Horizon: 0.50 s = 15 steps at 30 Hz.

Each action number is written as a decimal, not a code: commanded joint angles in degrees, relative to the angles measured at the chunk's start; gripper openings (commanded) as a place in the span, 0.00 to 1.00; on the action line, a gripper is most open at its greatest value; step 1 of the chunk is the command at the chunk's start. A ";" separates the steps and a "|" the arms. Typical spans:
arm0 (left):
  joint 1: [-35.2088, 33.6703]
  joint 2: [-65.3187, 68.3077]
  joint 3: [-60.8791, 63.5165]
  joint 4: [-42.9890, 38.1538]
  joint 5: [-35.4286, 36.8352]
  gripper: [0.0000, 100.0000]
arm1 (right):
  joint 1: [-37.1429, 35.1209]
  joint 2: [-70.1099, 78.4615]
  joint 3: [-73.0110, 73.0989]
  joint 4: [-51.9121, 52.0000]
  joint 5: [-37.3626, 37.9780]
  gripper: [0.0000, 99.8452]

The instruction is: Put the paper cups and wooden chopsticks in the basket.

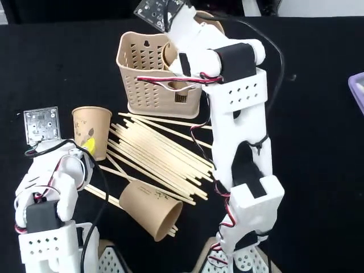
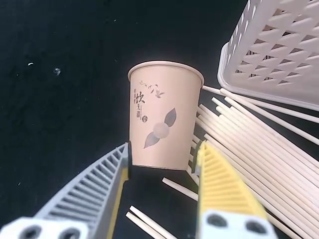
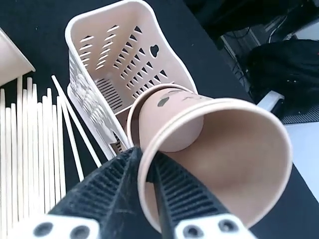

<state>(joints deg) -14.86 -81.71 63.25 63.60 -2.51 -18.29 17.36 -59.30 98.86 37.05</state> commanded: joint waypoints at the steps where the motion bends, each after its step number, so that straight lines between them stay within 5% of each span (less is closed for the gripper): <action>1: -0.40 -0.70 -0.04 -0.53 0.00 0.22 | -0.88 -0.22 -0.40 1.23 1.05 0.01; 9: -0.40 -0.70 -0.04 -0.53 0.00 0.22 | -0.88 -0.13 0.13 1.23 0.44 0.02; 15: -0.40 -1.14 -0.31 0.53 0.00 0.22 | -0.97 -0.66 -0.66 -1.05 -3.78 0.22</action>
<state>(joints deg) -14.86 -82.42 63.34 64.04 -2.51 -18.29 17.36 -58.95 98.86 34.77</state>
